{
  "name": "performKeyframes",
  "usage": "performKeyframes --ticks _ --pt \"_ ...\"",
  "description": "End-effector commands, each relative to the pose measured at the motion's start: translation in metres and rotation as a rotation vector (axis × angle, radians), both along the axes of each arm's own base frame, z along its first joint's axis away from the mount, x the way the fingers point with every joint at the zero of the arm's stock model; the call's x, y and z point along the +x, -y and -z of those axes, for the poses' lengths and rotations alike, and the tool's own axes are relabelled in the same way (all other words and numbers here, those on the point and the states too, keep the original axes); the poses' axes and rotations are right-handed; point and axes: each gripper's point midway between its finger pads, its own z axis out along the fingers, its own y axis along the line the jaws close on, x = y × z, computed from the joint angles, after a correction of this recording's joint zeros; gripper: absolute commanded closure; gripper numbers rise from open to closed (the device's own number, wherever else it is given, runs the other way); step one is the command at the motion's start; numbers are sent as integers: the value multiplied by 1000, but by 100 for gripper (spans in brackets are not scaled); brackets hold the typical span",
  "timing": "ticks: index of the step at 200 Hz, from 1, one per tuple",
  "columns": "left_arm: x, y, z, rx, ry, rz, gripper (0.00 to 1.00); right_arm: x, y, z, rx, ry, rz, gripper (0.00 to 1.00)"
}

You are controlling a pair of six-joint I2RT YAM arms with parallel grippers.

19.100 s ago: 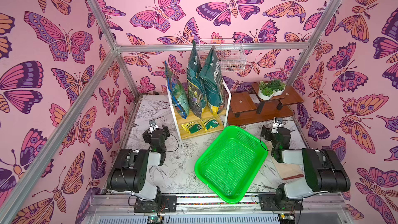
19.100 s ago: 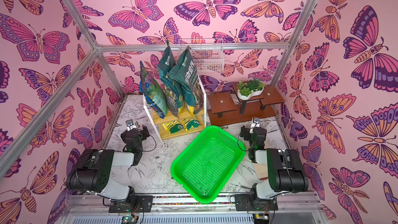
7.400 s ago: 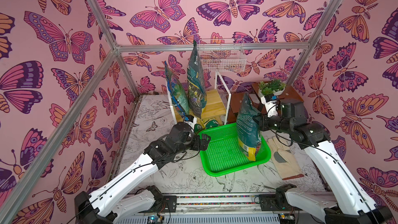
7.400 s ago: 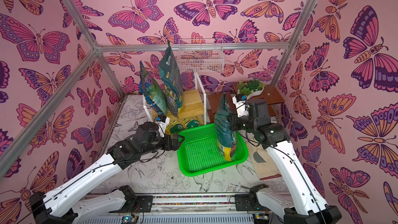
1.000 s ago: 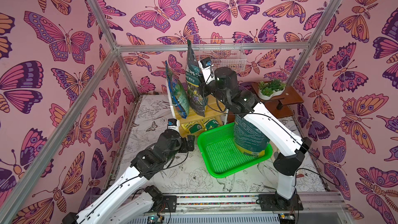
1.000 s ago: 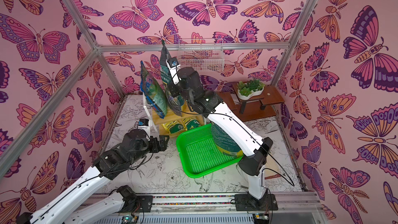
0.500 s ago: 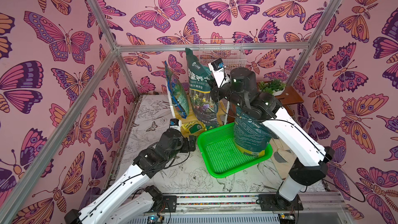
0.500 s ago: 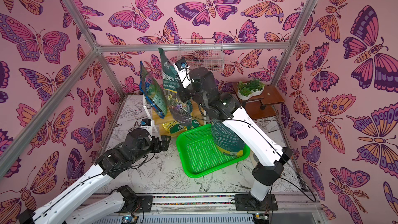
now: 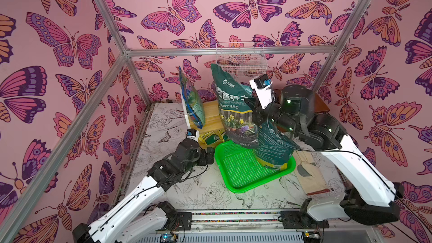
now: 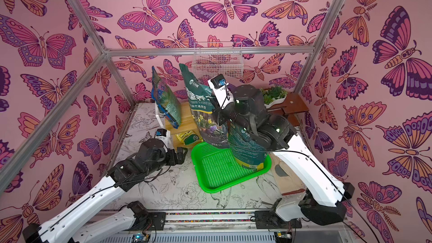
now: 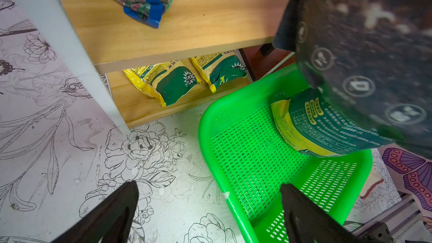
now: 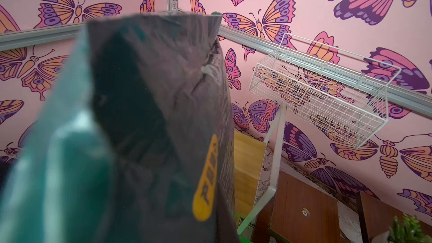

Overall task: Take down the fertilizer bag from the shelf
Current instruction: Place the fertilizer bag in the storage box.

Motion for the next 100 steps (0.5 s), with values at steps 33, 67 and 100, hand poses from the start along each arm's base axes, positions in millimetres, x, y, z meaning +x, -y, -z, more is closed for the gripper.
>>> performKeyframes --ticks 33,67,100 --pt "8 10 -2 -36 -14 -2 0 -29 31 -53 190 132 -17 100" --pt "9 8 -2 -30 -9 -6 0 -32 37 -28 159 97 -9 100" --pt "10 8 -5 -30 -1 -12 0 -28 41 -1 118 106 17 100"
